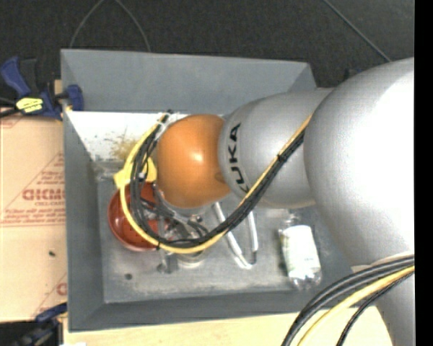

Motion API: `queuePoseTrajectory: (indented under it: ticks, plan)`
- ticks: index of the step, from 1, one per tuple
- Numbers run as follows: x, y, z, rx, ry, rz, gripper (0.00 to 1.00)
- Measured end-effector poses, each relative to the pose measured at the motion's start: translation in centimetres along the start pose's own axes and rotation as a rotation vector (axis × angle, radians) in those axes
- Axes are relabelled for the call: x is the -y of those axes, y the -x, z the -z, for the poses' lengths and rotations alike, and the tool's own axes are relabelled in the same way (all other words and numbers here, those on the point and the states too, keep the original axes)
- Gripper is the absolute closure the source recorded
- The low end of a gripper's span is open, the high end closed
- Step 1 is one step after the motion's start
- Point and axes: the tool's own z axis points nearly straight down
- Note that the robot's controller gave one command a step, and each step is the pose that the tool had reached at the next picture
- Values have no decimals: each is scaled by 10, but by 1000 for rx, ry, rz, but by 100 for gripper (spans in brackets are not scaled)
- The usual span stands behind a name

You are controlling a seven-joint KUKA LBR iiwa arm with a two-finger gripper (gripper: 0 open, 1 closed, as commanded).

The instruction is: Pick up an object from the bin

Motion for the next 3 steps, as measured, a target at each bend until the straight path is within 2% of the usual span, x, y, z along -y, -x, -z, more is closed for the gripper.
queuePoseTrajectory:
  ticks: [1,2,3]
  plan:
    - [45,29,-27,1,-2,39,0]
    - [-23,8,-27,10,-9,709,100]
    - [-22,8,-27,11,-8,705,100]
